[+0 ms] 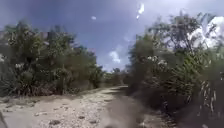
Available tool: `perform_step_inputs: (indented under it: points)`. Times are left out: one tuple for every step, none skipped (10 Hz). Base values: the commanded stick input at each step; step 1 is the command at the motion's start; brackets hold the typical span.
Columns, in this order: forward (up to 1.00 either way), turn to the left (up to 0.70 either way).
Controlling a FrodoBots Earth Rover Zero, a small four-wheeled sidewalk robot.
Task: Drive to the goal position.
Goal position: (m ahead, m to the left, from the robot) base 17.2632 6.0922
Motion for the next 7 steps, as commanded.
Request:
perform_step_inputs:
  points:
    - [0.7,0.0]
    - [0.7,0.0]
    - [0.7,0.0]
    - [0.7,0.0]
    - [0.7,0.0]
    - [0.7,0.0]
    - [0.7,0.0]
